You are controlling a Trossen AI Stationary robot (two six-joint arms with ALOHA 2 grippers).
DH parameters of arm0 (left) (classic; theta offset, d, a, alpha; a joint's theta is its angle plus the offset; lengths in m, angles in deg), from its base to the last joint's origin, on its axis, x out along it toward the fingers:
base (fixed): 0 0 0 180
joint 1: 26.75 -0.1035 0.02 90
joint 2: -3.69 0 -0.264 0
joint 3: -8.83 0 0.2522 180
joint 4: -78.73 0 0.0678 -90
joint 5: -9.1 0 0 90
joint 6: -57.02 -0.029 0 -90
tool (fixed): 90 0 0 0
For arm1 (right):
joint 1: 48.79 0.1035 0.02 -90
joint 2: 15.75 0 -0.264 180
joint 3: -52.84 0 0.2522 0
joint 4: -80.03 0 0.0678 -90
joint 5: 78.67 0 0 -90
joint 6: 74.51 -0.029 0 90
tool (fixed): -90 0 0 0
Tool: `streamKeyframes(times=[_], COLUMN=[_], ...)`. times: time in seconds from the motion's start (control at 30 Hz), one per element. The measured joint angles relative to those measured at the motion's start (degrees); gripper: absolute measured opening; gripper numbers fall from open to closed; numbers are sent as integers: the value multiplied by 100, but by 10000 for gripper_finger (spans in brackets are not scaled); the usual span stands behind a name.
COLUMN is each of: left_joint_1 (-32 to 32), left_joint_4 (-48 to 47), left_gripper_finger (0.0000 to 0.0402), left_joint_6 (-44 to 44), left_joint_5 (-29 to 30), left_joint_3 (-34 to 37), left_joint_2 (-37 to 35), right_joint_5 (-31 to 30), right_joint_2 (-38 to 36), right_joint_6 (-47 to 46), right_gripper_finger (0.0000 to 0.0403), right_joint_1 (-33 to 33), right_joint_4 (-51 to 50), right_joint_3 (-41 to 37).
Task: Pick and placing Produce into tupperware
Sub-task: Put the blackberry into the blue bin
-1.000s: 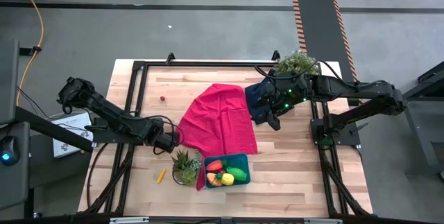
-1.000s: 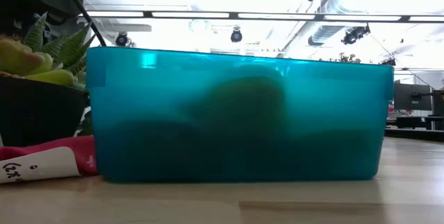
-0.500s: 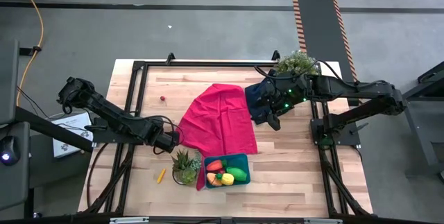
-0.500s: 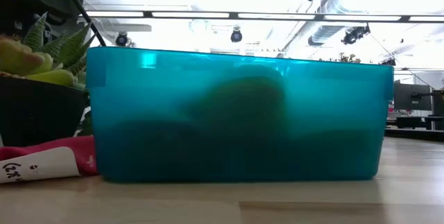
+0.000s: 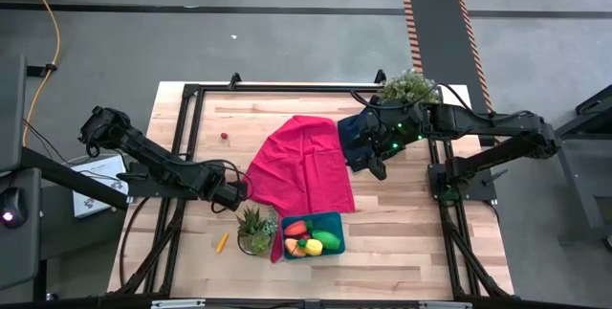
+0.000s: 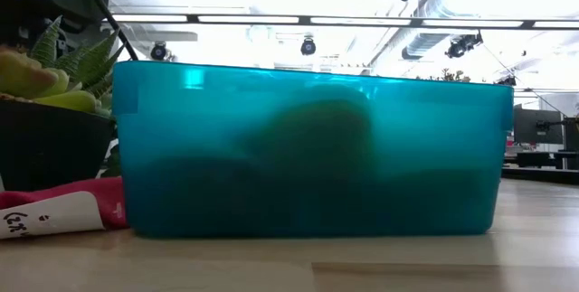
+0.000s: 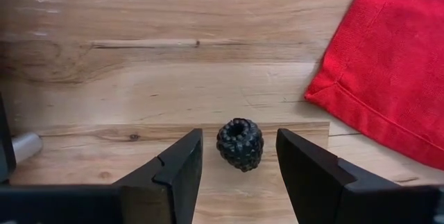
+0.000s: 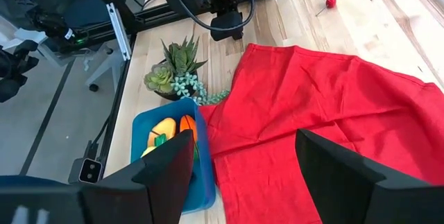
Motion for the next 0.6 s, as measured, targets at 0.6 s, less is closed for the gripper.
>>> streamKeyframes(times=[0.6], left_joint_1=[-2], left_joint_4=[341], left_gripper_finger=[173], left_joint_6=[2], left_joint_5=[-124], left_joint_3=[2], left_joint_2=[365], right_joint_5=[7], right_joint_2=[-2], right_joint_6=[-2], right_gripper_finger=[243], right_joint_1=[0], right_joint_4=[2], right_joint_3=[0])
